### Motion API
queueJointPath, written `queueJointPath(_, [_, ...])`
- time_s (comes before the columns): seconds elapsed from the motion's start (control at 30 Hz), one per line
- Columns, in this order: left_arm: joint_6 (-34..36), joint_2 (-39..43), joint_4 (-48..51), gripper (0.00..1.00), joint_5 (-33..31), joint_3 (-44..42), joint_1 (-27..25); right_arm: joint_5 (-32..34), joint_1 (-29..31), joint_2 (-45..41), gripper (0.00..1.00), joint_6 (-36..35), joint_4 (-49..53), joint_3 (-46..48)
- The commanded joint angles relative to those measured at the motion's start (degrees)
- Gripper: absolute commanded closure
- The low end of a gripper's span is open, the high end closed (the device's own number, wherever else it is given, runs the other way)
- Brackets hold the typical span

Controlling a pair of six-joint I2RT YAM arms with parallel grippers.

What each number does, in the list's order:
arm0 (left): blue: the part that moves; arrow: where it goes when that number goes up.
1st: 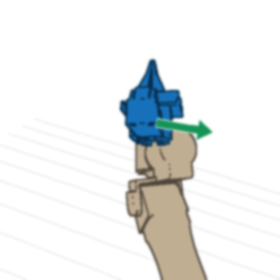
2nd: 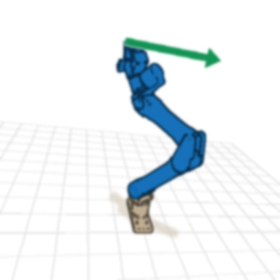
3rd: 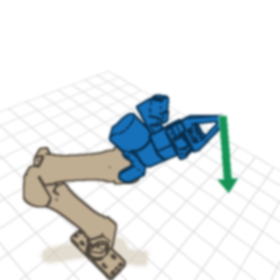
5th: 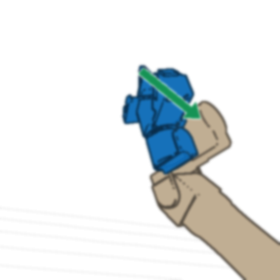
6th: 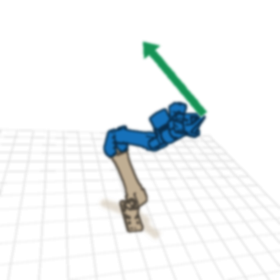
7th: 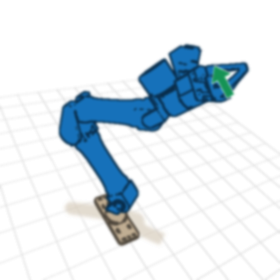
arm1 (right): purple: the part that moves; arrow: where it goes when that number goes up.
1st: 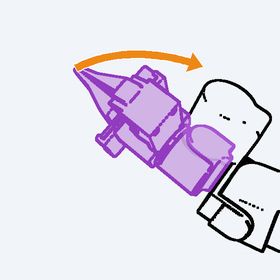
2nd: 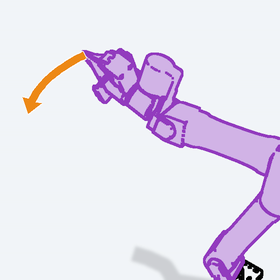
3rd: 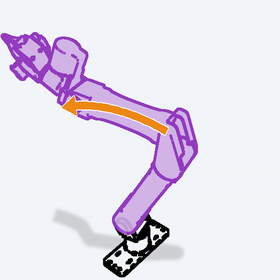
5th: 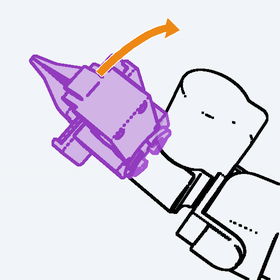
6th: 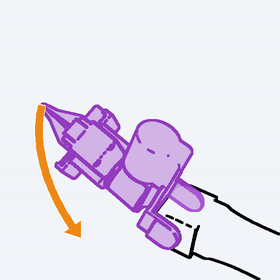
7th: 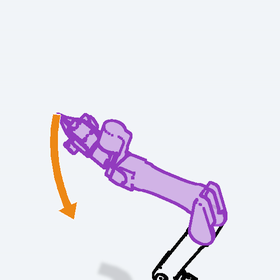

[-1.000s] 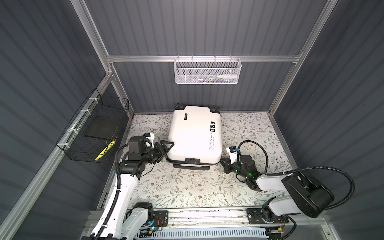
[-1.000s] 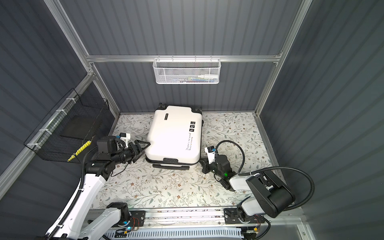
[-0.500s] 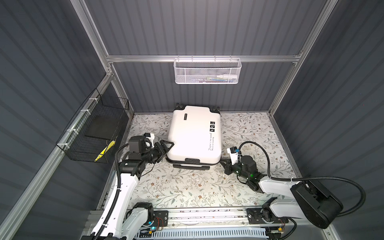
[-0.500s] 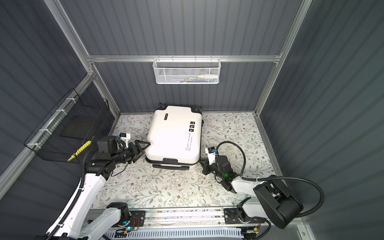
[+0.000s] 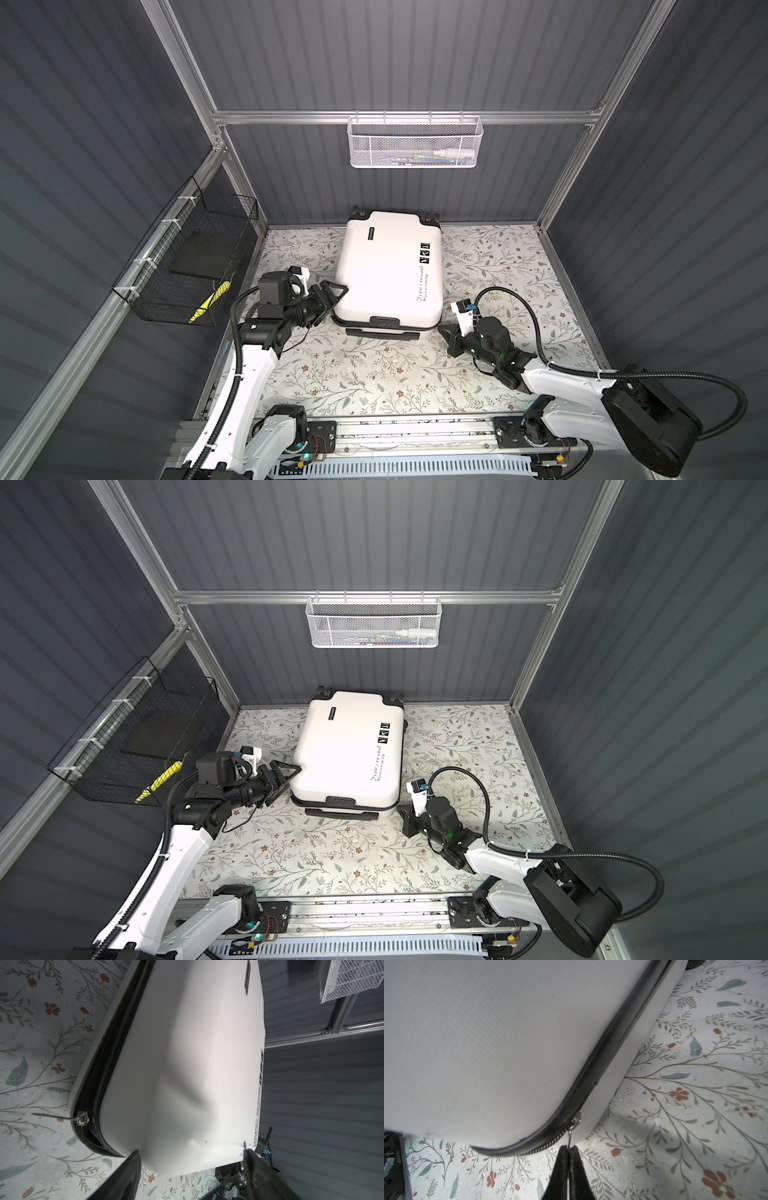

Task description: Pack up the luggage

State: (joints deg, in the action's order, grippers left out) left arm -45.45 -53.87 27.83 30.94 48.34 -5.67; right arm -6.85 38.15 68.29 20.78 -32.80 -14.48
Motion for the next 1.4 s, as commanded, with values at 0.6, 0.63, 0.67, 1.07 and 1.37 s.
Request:
queueJointPath(0.6, [2.8,4.5,4.9,0.22,0.6,-2.5,-0.3,-2.5,5.2,-3.8,1.00,-1.0,9.4,-1.5])
queueJointPath(0.63, [2.5,4.3,4.3,0.22,0.6,-2.6,-0.3,-2.2,6.0,-3.8,1.00,-1.2,10.2,-1.6])
queueJointPath(0.67, [2.5,4.2,3.9,0.22,0.7,-2.9,-0.3,-1.7,6.8,-5.7,1.00,-1.2,10.9,-1.6])
queueJointPath(1.07, [1.7,3.7,0.7,0.22,1.1,-5.4,-0.3,2.2,11.6,-9.1,1.00,1.5,10.1,1.7])
queueJointPath(1.37, [9.0,2.7,5.6,0.21,-4.8,-0.4,-0.3,4.3,11.6,-8.3,1.00,2.7,9.2,1.2])
